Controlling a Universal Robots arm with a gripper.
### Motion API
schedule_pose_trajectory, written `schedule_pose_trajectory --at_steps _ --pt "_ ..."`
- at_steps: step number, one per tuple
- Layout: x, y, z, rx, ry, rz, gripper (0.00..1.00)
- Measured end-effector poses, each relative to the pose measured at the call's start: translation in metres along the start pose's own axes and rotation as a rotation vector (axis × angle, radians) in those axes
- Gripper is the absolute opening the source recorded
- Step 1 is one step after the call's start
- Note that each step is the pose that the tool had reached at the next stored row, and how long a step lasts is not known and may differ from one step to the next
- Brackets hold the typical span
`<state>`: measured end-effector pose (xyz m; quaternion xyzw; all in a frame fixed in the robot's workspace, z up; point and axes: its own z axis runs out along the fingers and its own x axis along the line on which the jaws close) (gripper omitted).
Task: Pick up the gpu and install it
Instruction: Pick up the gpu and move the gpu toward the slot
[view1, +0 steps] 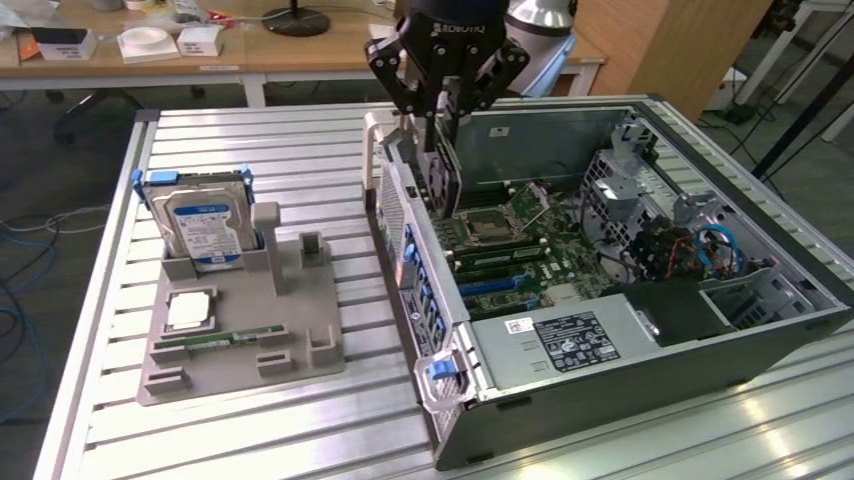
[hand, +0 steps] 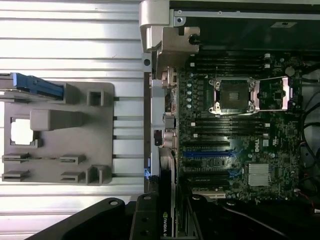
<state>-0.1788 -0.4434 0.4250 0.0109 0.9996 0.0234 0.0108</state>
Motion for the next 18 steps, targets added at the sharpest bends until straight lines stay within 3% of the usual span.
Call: schedule_pose_trajectory --at_steps 12,18 --pt "-0.02 0.0004 0.001 -0.0002 0.0006 -0.011 0.26" --pt "-0.036 0.0007 0.0016 -0.0003 0.0008 -0.016 0.26"
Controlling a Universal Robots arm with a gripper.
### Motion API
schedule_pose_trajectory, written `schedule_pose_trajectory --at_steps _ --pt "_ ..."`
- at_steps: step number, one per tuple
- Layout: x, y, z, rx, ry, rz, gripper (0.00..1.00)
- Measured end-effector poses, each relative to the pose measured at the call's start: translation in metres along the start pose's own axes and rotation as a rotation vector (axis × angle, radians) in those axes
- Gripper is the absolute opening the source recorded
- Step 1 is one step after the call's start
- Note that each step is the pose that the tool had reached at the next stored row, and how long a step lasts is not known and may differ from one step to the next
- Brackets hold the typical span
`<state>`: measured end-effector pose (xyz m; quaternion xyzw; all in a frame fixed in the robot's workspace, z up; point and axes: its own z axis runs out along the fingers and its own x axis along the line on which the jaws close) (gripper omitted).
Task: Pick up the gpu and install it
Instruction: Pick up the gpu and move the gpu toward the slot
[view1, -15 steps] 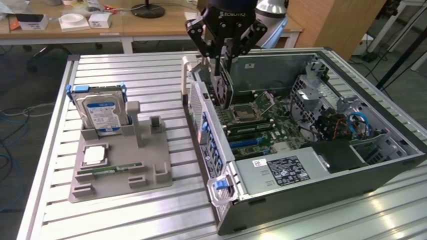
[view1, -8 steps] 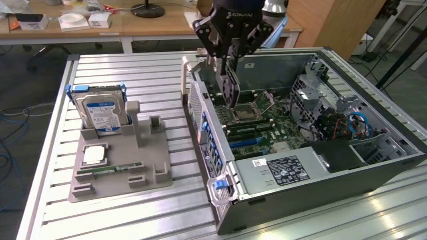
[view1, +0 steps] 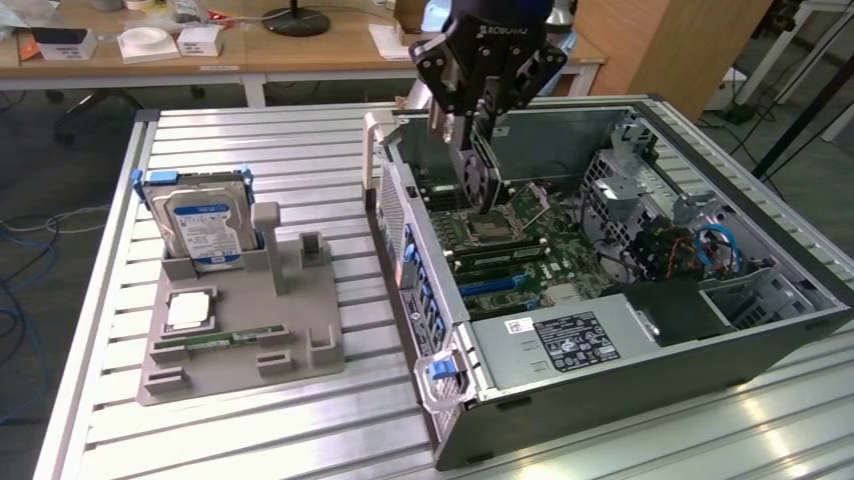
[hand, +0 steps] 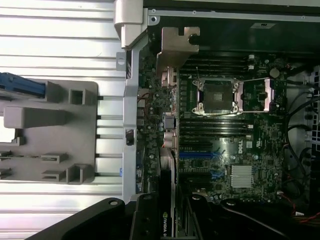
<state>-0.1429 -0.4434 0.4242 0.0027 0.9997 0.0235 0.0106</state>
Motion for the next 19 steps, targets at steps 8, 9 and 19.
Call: schedule_pose_trajectory --at_steps 8,9,19 --pt "-0.017 0.0001 0.0008 -0.0002 0.0004 -0.007 0.26" --pt "-0.019 0.0001 0.0008 -0.0002 0.0004 -0.008 0.26" --pt "-0.038 0.0001 0.0016 -0.0004 0.0009 -0.016 0.26"
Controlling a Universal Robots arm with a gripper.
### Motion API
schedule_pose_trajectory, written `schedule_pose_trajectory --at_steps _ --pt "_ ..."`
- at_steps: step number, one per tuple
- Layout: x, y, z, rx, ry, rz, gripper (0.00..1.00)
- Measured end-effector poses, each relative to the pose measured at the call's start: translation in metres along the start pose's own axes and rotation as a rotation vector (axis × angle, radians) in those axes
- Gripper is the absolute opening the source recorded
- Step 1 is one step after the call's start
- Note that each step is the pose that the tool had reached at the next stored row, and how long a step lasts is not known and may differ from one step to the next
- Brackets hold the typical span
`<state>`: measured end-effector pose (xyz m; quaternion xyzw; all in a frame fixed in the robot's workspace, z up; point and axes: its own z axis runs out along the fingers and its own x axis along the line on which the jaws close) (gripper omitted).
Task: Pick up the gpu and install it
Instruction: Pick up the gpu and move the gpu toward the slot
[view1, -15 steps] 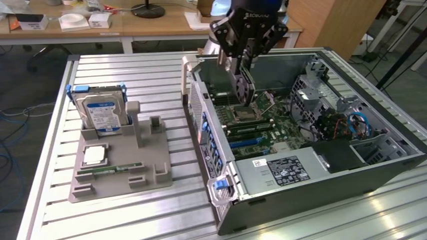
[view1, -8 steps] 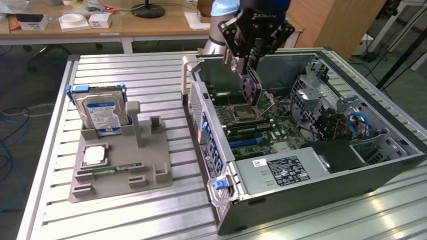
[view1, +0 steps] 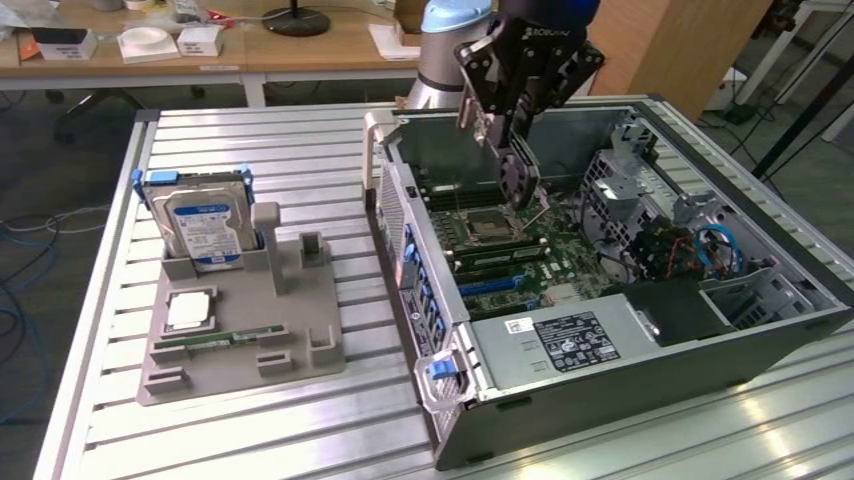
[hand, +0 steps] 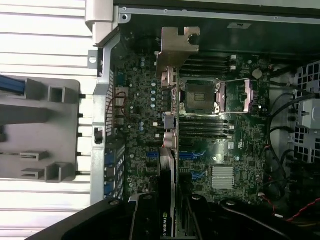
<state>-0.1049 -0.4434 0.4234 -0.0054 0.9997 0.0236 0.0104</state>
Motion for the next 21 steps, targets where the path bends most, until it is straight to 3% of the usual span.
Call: schedule_pose_trajectory --at_steps 21 --pt "-0.049 -0.0006 0.0016 -0.0008 0.0007 -0.015 0.26"
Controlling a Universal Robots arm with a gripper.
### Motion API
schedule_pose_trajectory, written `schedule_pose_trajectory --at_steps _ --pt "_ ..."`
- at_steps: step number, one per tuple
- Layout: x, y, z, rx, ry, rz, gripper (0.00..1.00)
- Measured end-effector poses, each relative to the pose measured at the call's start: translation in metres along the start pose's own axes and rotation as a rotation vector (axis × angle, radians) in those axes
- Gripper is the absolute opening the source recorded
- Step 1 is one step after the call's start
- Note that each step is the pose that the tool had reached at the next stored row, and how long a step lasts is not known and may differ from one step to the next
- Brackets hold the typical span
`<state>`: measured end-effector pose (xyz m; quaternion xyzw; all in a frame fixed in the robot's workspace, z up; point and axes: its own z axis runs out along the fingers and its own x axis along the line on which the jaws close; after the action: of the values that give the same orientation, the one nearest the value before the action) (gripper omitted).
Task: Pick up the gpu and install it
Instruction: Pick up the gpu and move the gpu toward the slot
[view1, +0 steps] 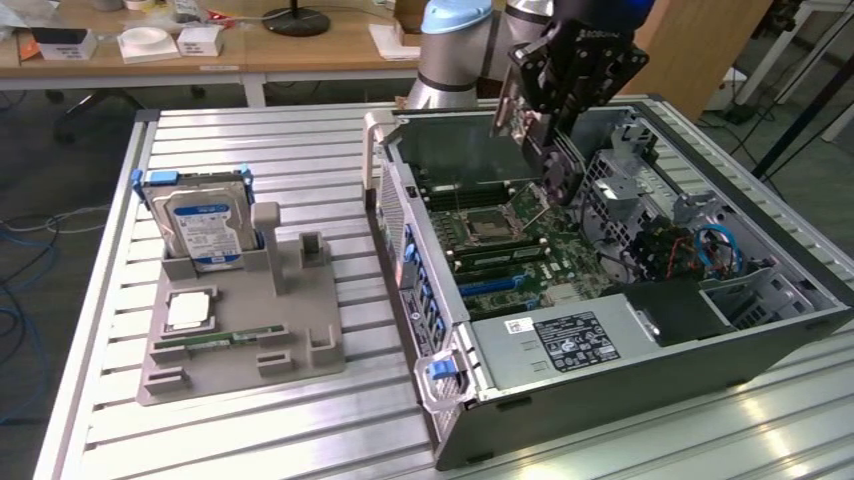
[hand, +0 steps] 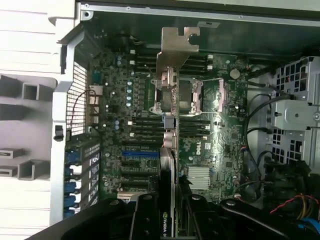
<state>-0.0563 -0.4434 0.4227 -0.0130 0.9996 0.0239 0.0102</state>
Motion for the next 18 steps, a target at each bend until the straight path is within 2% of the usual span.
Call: schedule_pose_trajectory --at_steps 8,18 --pt "-0.016 -0.0005 0.0006 -0.0003 0.0003 -0.006 0.26" --pt "-0.029 -0.0007 0.0009 -0.0007 0.0006 -0.011 0.26"
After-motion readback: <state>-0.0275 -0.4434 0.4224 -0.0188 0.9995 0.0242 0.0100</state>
